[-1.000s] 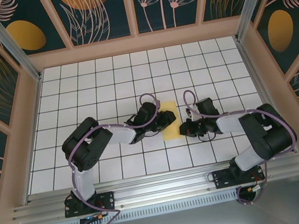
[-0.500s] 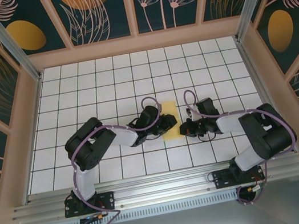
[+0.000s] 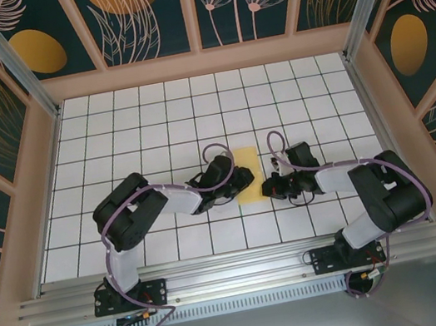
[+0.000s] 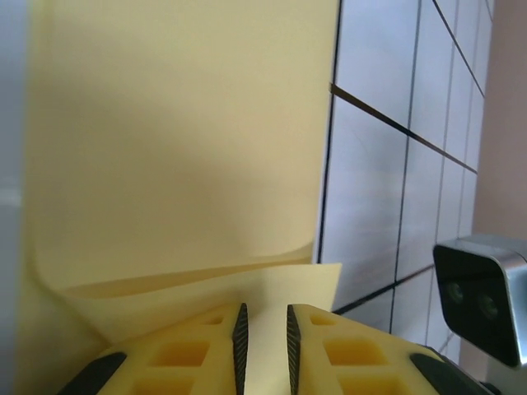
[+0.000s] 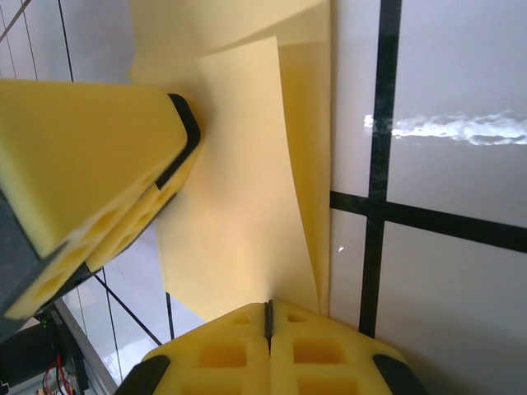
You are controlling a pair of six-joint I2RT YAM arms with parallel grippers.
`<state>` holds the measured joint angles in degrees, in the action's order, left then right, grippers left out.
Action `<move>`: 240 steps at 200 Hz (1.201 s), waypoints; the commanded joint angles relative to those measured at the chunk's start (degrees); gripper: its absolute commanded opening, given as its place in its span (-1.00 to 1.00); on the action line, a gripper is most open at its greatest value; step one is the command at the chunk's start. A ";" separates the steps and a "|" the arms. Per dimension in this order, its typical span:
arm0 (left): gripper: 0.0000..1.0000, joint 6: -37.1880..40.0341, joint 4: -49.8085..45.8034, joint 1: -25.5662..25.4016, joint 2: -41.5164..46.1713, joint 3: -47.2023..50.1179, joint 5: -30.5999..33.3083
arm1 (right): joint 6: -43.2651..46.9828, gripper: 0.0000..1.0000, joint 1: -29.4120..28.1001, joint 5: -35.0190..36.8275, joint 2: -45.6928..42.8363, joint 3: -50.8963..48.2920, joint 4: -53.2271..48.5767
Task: Fold a paper plane with a square sheet of paper (pick it up from the middle)
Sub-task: Fold the triangle a second time at the center of the table.
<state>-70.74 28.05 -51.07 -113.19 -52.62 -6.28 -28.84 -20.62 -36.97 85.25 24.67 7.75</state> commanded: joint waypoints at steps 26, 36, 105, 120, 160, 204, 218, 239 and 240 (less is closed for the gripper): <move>-0.53 -1.03 -10.95 2.68 0.60 0.32 9.10 | 2.11 -1.00 -0.05 6.47 1.77 -1.81 -7.75; -0.54 -0.86 -11.03 3.23 0.52 0.22 8.86 | 2.29 -1.00 -0.03 6.19 1.74 -1.95 -7.77; -0.53 -0.13 -15.66 6.71 0.70 -0.58 9.94 | 2.97 -1.00 -0.04 5.00 1.32 -0.81 -9.14; -0.53 -0.10 -17.51 7.18 0.66 -1.53 10.41 | 3.00 -1.00 -0.05 4.52 1.14 -0.51 -9.25; -0.53 1.41 -21.18 8.56 0.39 -4.37 10.94 | 1.73 -1.00 -0.04 2.78 1.33 0.16 -8.64; -0.45 6.01 -24.91 11.26 5.65 -5.94 11.24 | -0.35 -1.00 -0.86 0.38 1.89 2.76 -7.87; -0.43 8.35 -27.17 11.29 7.28 -7.94 11.00 | -1.31 -1.00 -1.35 -0.27 2.40 3.99 -7.41; -0.43 10.17 -26.56 11.31 9.04 -9.06 8.03 | -3.13 -1.00 -2.91 -0.47 3.27 6.14 -6.36; -0.43 10.22 -26.47 11.33 9.13 -9.07 7.86 | -3.18 -1.00 -3.01 -0.47 3.31 6.25 -6.31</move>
<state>-65.28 4.56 -39.27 -107.72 -58.96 2.68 -29.45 -21.69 -37.41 86.85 28.23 3.27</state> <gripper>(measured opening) 0.286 0.052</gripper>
